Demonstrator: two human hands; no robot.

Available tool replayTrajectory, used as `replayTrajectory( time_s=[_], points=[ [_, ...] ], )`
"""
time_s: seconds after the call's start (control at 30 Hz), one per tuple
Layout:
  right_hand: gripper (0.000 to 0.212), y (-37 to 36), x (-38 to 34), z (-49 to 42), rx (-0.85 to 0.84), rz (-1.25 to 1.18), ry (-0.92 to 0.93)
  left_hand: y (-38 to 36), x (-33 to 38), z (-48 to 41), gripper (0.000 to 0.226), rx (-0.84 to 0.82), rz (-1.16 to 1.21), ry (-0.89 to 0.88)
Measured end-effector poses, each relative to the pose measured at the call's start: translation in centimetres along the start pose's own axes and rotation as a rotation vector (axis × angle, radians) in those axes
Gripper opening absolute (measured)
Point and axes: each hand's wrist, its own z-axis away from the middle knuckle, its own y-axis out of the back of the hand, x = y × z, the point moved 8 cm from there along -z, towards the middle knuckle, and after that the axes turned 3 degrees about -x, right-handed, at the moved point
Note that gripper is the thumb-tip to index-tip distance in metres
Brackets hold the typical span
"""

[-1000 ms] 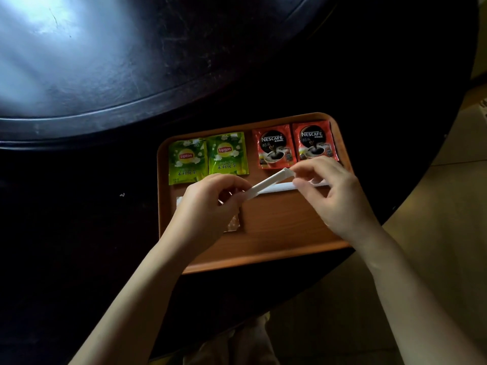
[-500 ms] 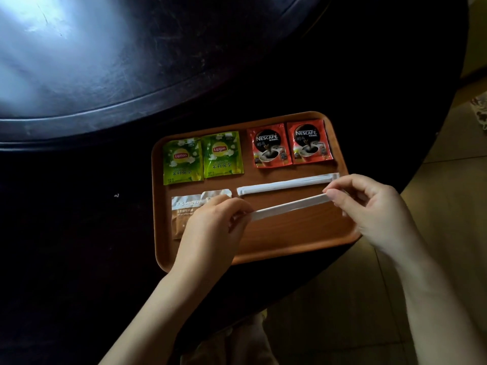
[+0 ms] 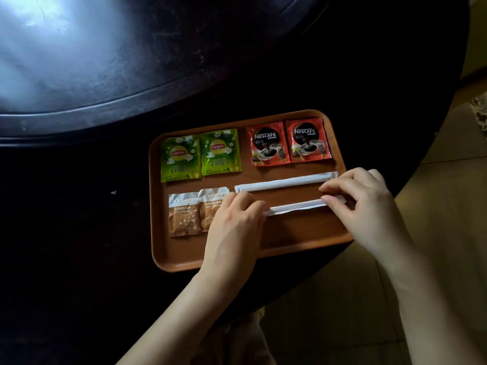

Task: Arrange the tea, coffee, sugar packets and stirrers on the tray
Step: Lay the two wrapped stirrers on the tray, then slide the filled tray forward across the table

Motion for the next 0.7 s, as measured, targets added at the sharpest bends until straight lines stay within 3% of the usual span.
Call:
replayTrajectory(
  time_s=[0.17, 0.3, 0.47, 0.57, 0.7],
  points=[
    [0.008, -0.6, -0.4, 0.6, 0.016, 0.049, 0.104, 0.0, 0.0, -0.1, 0.013, 0.023, -0.003, -0.005],
    [0.007, -0.8, -0.2, 0.7, 0.025, 0.068, 0.116, -0.2, -0.2, 0.0, 0.031, 0.006, -0.008, -0.004],
    [0.013, -0.7, 0.0, 0.8, 0.021, -0.019, 0.098, -0.2, -0.6, 0.2, 0.011, -0.010, 0.030, 0.038],
    [0.015, 0.9, 0.5, 0.9, 0.114, -0.197, 0.016, 1.8, -2.0, 0.4, 0.016, 0.030, 0.157, 0.092],
    [0.019, 2.0, 3.1, 1.1, 0.181, -0.294, -0.269, 5.8, -6.2, 1.4, 0.020, 0.147, 0.194, 0.256]
  ],
)
